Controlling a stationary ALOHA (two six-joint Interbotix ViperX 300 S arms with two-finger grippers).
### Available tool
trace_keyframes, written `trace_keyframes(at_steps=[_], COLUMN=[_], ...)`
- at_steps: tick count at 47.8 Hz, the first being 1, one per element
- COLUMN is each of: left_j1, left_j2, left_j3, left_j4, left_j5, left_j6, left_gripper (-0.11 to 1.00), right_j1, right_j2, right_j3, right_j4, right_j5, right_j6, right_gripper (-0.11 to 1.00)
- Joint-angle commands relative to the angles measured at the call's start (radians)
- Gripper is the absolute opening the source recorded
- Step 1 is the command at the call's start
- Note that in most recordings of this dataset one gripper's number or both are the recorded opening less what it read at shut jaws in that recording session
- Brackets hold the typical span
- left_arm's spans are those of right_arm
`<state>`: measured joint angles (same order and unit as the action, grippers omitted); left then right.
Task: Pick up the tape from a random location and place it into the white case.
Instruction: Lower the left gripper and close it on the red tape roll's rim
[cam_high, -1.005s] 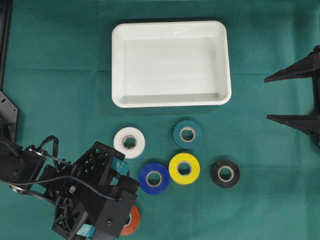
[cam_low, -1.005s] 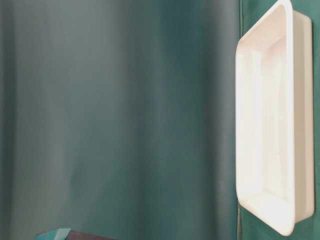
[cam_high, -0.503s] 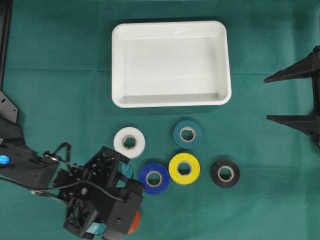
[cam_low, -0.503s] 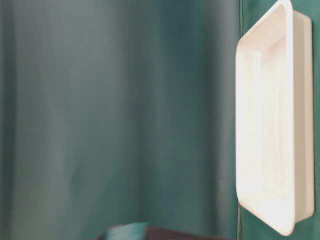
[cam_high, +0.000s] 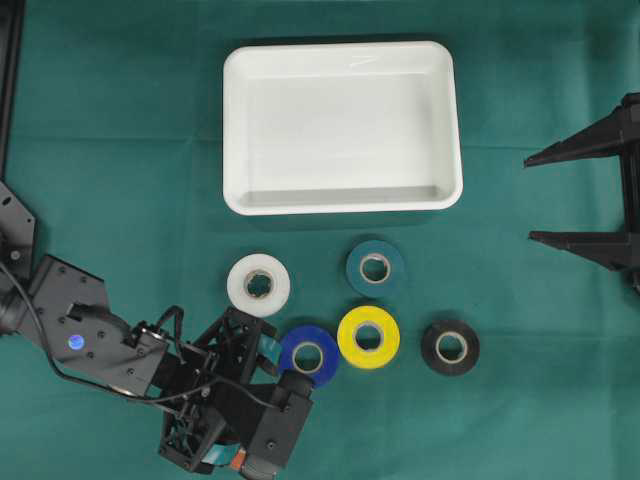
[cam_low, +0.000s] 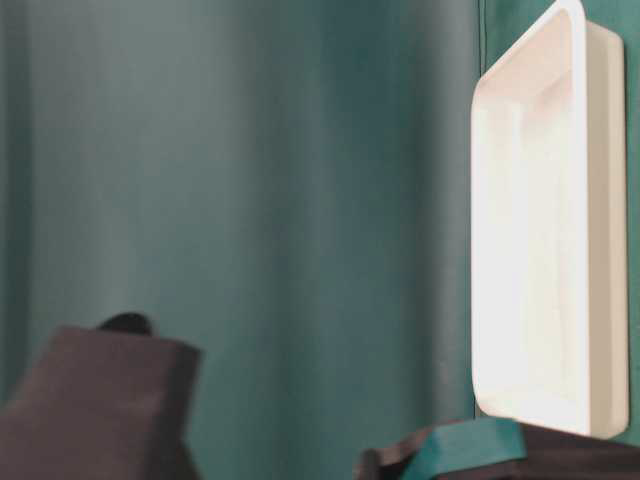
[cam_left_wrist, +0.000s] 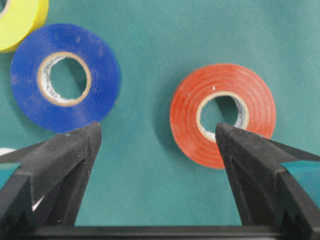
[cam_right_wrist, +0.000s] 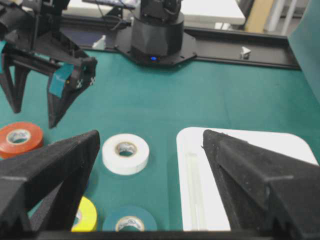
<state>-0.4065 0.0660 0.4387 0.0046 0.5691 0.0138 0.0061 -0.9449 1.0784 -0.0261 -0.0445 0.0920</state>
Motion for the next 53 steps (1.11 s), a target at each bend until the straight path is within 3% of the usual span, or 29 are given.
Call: trace_keyframes(at_steps=[1,32,53], left_j1=[-0.005,-0.031,-0.031], left_j2=[0.000,0.127,0.138], left_j3=[-0.003,0.031,0.046], left_j4=[0.000,0.000,0.002], left_j5=[-0.032,-0.132,-0.181], left_j6=[-0.002,-0.002,0.003], left_gripper=[1.00,0.99,0.95], right_j1=[0.003,0.003,0.003], right_j2=[0.014,0.035,0.037], right_j3=[-0.025,-0.020,-0.020], right_j4=[-0.005,-0.014,-0.015], right_j5=[-0.005,-0.005,0.002], right_j6=[-0.002,-0.002,-0.002], right_gripper=[0.92,0.92,0.92])
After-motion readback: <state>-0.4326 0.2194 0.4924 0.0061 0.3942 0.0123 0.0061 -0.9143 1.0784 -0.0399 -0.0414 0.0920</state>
